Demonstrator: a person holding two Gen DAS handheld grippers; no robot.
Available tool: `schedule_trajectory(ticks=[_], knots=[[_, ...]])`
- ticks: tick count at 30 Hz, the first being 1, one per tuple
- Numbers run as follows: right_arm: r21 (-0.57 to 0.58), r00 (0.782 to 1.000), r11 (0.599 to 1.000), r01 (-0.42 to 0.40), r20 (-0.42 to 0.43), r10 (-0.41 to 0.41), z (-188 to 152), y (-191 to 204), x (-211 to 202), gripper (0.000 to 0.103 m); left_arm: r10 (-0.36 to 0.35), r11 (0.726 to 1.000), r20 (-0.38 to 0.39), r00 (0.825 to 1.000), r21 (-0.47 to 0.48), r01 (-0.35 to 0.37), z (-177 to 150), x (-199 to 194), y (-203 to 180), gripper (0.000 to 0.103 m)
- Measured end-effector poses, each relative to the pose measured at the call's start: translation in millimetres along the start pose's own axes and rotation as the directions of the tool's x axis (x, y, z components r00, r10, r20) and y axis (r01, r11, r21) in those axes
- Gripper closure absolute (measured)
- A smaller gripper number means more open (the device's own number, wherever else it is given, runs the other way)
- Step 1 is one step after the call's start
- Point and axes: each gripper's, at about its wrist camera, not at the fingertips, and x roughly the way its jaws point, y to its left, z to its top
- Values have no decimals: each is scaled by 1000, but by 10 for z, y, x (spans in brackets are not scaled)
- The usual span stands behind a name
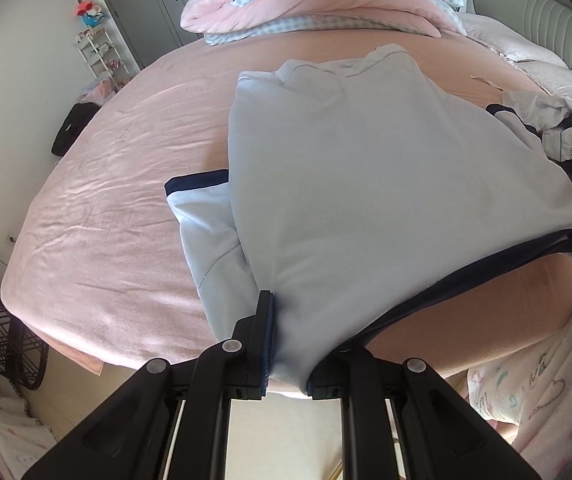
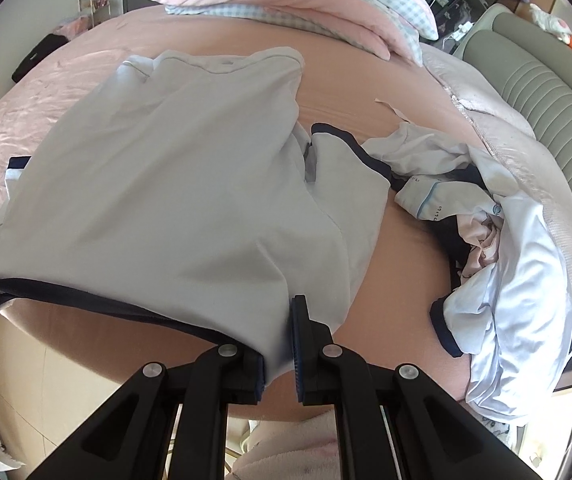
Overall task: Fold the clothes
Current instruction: 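Lay the shirt flat on the bed with both grippers, pulling the hem toward you, then open both grippers and release the shirt hem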
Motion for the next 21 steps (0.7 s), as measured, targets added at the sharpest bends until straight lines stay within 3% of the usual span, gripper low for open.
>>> schedule_trajectory(ticks=[14, 16, 17, 19, 20, 21], knots=[[-12, 999, 1000, -24, -28, 24, -173, -9, -32, 97, -33, 999, -25, 999, -9, 32, -16, -22, -29, 90], [-17, 999, 999, -32, -28, 32, -194, -4, -39, 91, -45, 999, -31, 999, -14, 45, -10, -14, -31, 89], [-20, 999, 999, -37, -27, 37, -203, -2, -46, 91, -60, 998, -38, 998, -26, 59, -5, -7, -22, 86], [-17, 998, 999, -51, -23, 51, -212, -13, -87, 77, -109, 993, -49, 993, -60, 106, 7, -9, 12, 77], [-13, 998, 998, -59, -20, 59, -214, -24, -116, 74, -138, 988, -52, 989, -79, 134, 13, -13, 31, 66], [-9, 998, 998, -68, -17, 67, -215, -34, -145, 69, -166, 982, -50, 985, -96, 161, 16, -30, 52, 46]])
